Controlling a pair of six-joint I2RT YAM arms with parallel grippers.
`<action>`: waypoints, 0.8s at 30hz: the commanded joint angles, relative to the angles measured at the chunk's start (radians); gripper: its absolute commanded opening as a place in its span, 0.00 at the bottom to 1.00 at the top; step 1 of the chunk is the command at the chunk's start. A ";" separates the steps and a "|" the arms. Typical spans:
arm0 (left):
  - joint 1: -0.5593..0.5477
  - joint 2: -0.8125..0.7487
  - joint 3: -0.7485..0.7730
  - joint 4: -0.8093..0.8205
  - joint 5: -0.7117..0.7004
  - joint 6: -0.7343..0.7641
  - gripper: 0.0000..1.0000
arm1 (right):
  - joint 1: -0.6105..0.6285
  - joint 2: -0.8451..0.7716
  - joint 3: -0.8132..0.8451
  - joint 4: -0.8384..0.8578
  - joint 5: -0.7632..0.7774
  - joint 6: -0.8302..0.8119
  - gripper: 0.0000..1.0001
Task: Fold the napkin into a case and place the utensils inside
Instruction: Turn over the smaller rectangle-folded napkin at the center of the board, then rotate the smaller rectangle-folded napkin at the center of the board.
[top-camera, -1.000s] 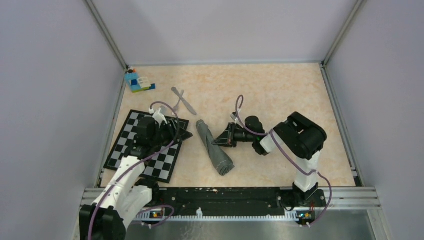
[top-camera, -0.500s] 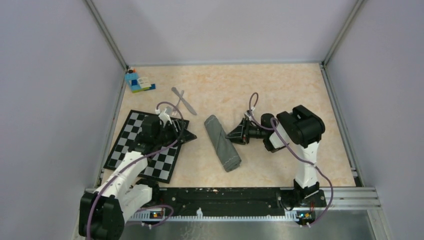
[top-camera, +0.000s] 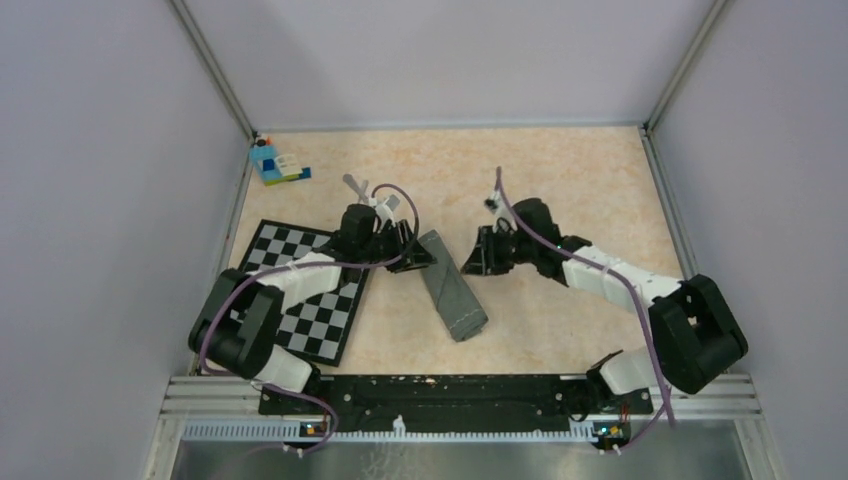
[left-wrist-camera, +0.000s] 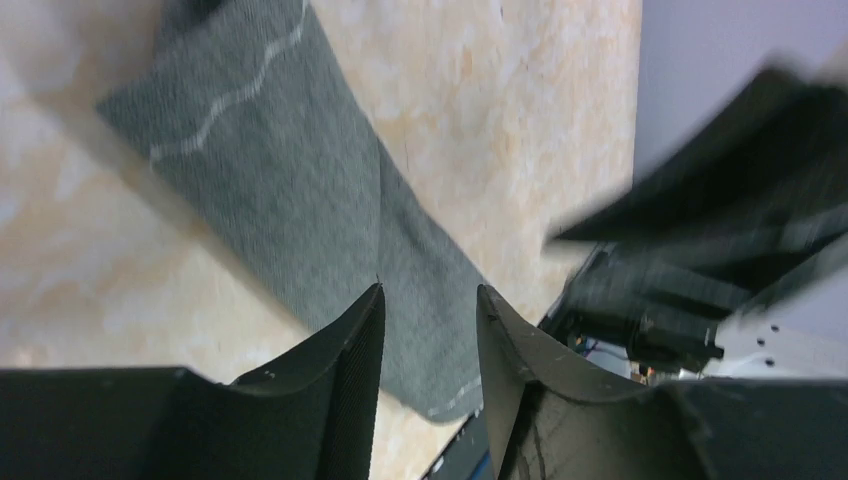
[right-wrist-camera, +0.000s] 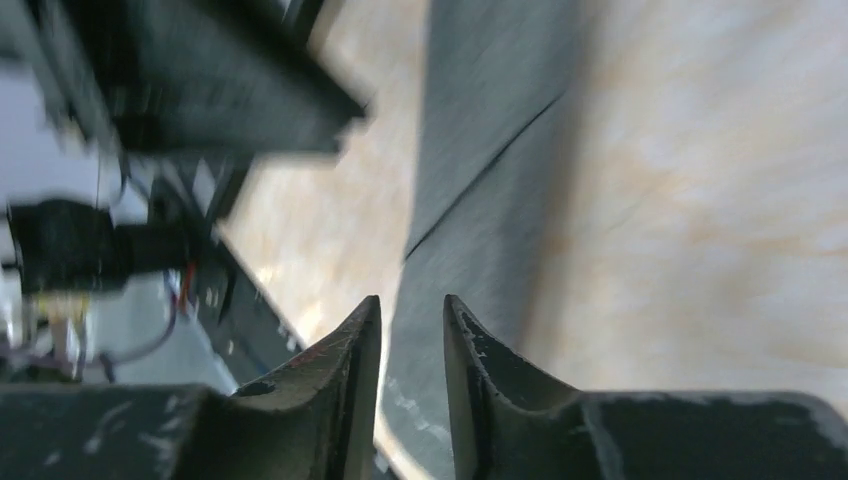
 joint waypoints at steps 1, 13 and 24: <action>-0.004 0.124 0.111 0.154 -0.024 -0.012 0.42 | 0.126 -0.015 -0.051 -0.125 -0.018 -0.050 0.23; -0.006 0.437 0.262 0.077 -0.120 0.091 0.36 | 0.129 -0.062 -0.267 0.011 -0.029 -0.048 0.08; -0.006 0.443 0.277 0.023 -0.130 0.109 0.36 | 0.204 0.053 -0.281 0.344 -0.229 0.156 0.20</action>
